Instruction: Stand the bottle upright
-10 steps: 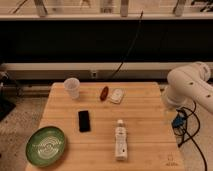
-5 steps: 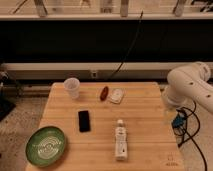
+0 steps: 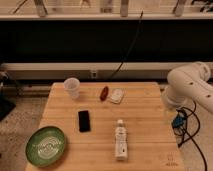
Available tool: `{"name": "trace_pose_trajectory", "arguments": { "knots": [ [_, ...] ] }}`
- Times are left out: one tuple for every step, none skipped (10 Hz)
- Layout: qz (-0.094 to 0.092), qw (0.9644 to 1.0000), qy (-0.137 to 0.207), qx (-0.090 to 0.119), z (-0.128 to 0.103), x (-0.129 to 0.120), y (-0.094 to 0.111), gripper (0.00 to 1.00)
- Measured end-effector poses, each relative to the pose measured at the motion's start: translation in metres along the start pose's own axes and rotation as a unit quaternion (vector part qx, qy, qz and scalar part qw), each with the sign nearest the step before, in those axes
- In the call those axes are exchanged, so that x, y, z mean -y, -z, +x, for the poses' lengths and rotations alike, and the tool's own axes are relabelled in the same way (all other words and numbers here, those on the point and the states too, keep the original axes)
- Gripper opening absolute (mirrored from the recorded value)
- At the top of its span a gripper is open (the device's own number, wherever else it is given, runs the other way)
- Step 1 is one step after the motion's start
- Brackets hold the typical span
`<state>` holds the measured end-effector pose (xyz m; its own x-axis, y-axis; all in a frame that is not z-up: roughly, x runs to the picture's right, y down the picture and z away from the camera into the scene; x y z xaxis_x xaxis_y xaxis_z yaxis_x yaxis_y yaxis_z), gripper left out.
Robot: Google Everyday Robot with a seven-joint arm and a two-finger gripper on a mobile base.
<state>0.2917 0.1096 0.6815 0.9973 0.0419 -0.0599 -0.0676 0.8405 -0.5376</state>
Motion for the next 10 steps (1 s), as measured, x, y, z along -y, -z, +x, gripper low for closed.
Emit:
{"name": "trace_pose_trajectory", "arguments": {
  "knots": [
    [0.0,1.0,0.0,0.0,0.0,0.0,0.0,0.8],
    [0.0,1.0,0.0,0.0,0.0,0.0,0.0,0.8],
    [0.0,1.0,0.0,0.0,0.0,0.0,0.0,0.8],
    [0.0,1.0,0.0,0.0,0.0,0.0,0.0,0.8],
    [-0.001,1.0,0.006,-0.004,-0.001,-0.002,-0.001,0.8],
    [-0.004,0.9997,0.02,-0.01,-0.008,-0.006,-0.004,0.8],
    [-0.004,0.9993,0.036,-0.013,-0.02,-0.007,-0.006,0.8],
    [-0.004,0.9987,0.048,-0.017,-0.029,-0.008,-0.008,0.8],
    [-0.004,0.9981,0.058,-0.022,-0.032,-0.01,-0.01,0.8],
    [-0.005,0.9972,0.07,-0.025,-0.033,-0.011,-0.011,0.8]
  ]
}}
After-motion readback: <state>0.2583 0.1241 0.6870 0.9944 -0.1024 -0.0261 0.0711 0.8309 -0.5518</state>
